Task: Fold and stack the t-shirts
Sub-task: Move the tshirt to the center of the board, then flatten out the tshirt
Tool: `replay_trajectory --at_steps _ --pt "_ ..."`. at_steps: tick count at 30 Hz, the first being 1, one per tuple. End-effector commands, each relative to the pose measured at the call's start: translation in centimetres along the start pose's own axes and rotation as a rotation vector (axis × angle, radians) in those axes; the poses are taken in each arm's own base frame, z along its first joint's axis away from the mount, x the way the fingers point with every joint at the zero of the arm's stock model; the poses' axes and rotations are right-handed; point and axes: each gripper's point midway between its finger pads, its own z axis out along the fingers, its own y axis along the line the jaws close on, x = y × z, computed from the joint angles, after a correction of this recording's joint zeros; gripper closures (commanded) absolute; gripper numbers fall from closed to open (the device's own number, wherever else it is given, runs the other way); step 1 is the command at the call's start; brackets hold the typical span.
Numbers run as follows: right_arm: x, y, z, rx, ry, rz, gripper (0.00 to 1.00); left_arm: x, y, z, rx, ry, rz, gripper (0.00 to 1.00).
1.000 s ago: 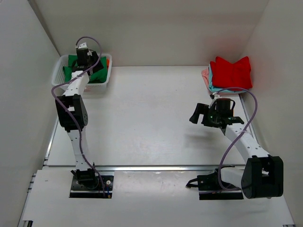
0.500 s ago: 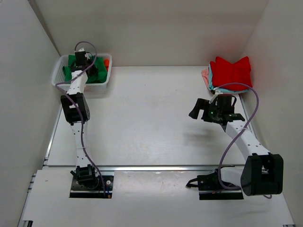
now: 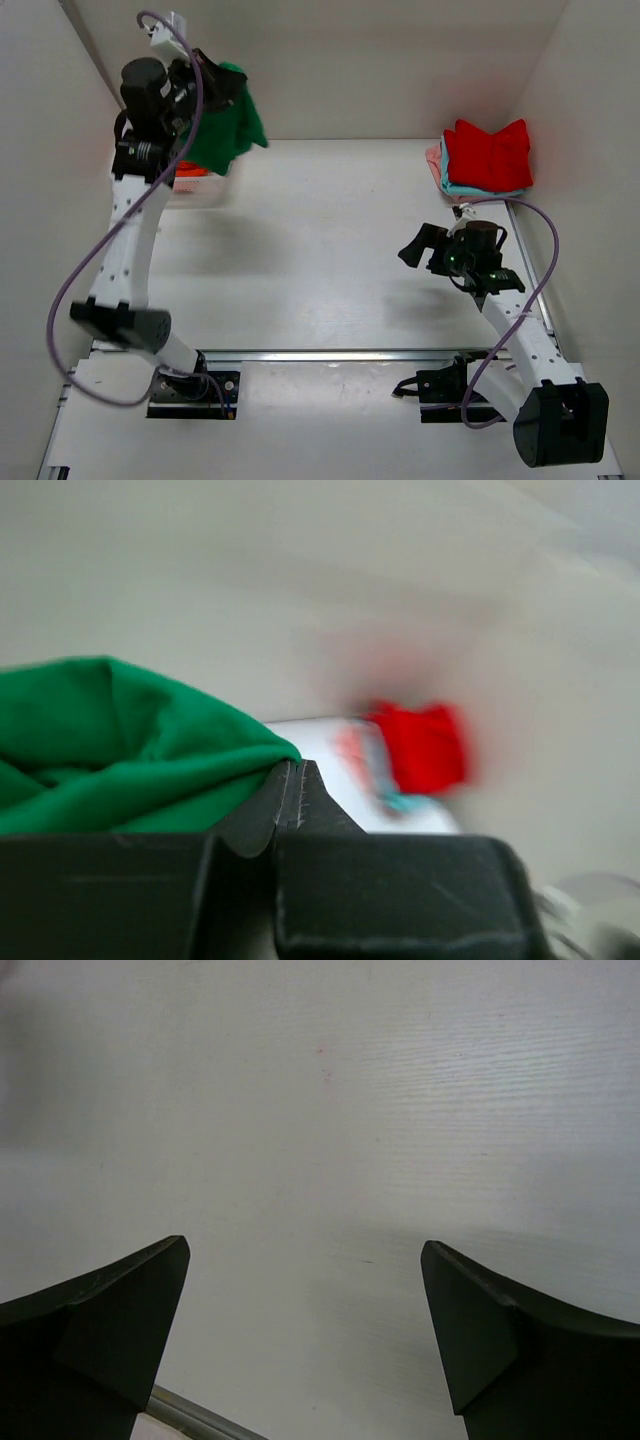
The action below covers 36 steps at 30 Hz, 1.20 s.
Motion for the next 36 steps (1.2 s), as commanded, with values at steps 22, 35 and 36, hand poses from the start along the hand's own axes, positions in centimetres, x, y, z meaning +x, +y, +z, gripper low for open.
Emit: replay_trajectory --at_steps 22,35,36 --pt "2.9 1.5 0.1 -0.061 0.043 -0.029 0.01 30.1 5.9 -9.1 -0.107 0.517 -0.303 0.55" --pt "7.0 4.3 4.6 -0.102 0.168 -0.080 0.62 39.4 6.0 -19.4 -0.233 0.574 -0.183 0.48" --pt "7.2 4.4 4.5 -0.106 0.170 -0.079 0.61 40.1 6.4 -19.6 -0.250 0.591 -0.188 0.46"
